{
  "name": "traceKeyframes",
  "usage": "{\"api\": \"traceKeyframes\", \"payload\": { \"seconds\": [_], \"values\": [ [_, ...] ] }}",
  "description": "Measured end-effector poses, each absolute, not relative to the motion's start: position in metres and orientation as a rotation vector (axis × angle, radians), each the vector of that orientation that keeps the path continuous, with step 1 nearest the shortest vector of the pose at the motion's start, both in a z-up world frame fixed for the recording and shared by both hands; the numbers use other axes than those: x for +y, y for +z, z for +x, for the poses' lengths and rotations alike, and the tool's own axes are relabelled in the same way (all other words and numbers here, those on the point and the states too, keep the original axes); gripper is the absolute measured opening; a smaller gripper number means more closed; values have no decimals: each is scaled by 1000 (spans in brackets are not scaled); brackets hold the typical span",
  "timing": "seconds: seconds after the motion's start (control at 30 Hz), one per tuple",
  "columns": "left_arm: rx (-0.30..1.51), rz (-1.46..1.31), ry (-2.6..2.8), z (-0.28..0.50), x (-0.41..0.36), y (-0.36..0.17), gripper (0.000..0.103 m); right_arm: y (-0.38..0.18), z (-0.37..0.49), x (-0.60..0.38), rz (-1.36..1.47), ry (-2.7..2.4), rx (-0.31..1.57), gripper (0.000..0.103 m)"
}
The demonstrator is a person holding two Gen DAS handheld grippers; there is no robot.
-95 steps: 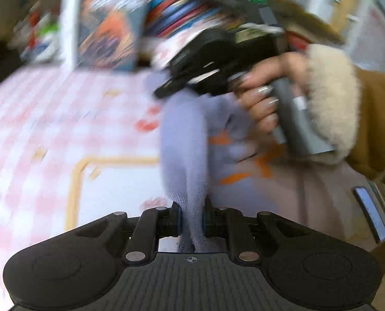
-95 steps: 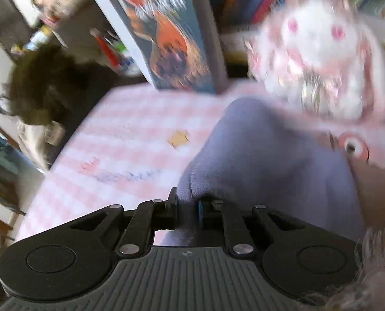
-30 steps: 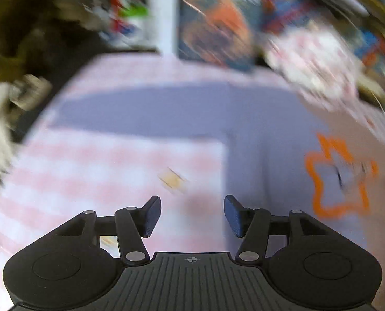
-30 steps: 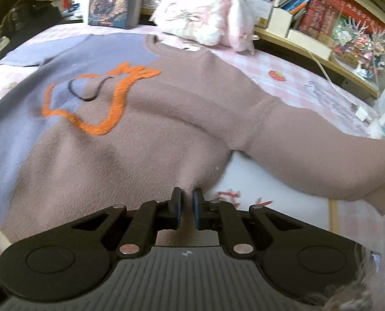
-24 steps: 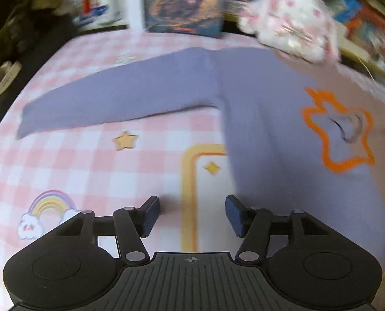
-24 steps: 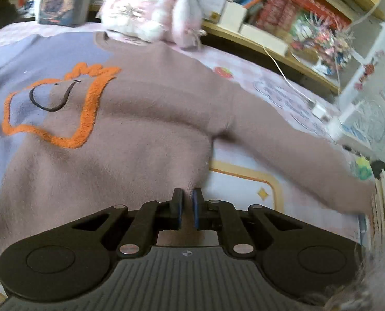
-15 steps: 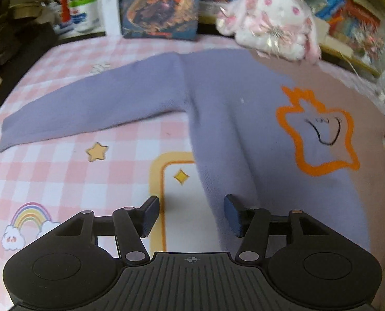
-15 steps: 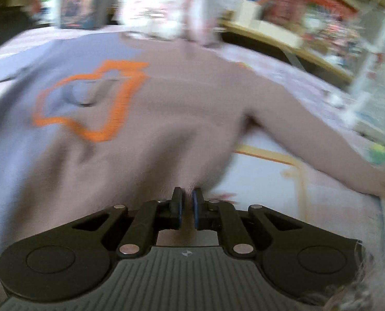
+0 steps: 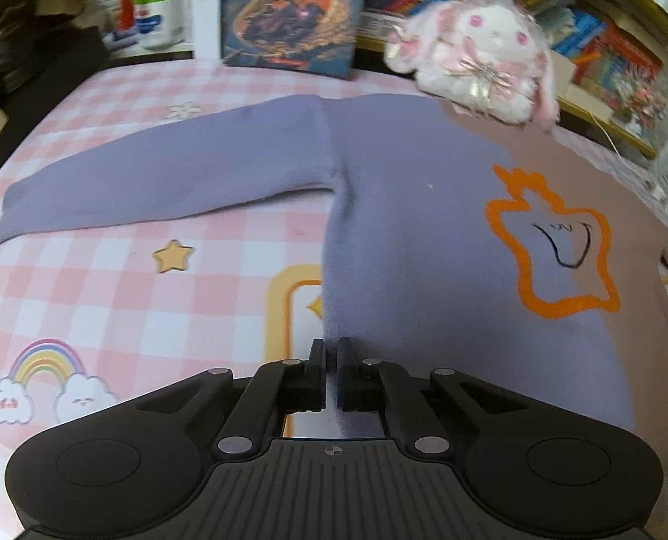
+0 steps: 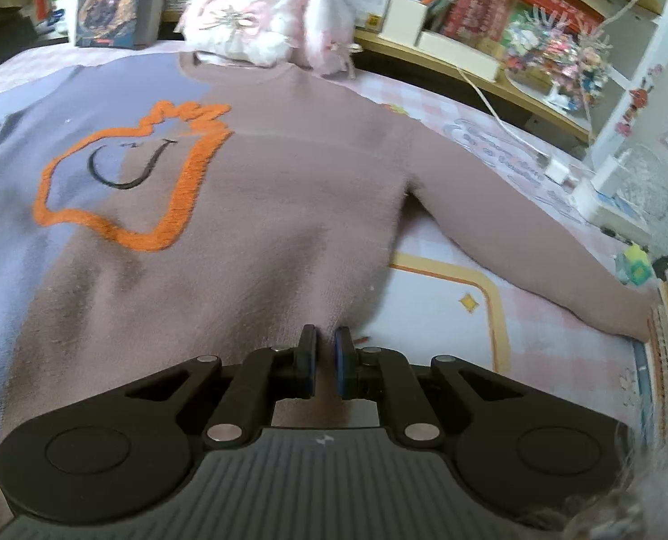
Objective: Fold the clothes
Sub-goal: 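Spread the sweater flat on the mat with both tools and release, then grasp the lavender hem with the left tool and tug it straight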
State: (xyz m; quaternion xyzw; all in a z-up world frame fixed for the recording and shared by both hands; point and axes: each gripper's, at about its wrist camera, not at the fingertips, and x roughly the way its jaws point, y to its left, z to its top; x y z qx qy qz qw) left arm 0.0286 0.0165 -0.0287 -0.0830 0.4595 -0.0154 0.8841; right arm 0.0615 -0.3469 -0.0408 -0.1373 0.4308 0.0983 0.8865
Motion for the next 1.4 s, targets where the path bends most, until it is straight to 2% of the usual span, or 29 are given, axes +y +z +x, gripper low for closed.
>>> {"api": "traceKeyframes", "payload": {
  "seconds": [0.07, 0.1, 0.17, 0.2, 0.37, 0.4, 0.47, 0.5, 0.77, 1.0, 1.4],
  "values": [
    [942, -206, -58, 27, 20, -23, 10, -41, 61, -342, -290, 215, 895, 8],
    [937, -218, -72, 26, 20, -21, 19, -41, 62, -342, -287, 215, 896, 8],
    [936, -219, -85, 26, 18, -20, 51, -40, 64, -344, -273, 218, 900, 8],
    [944, -201, -79, 26, 15, -23, 52, -40, 64, -345, -271, 216, 902, 8],
    [964, -158, -78, 29, -2, -34, 46, -40, 65, -351, -269, 191, 909, 8],
    [955, -142, -76, 28, -6, -34, 42, -40, 64, -351, -265, 193, 909, 8],
    [939, -144, -81, 26, -7, -35, 14, -40, 62, -349, -258, 203, 909, 8],
    [933, -169, -90, 26, -4, -36, 13, -40, 62, -348, -254, 208, 909, 8],
    [925, -231, 16, 10, 37, -35, 13, -40, 55, -335, -234, 258, 904, 8],
    [917, -188, 15, 21, 27, -36, 13, -43, 59, -320, -286, 266, 841, 8],
    [932, -169, -10, 27, 26, -36, 13, -40, 53, -330, -267, 241, 860, 8]
  ]
}}
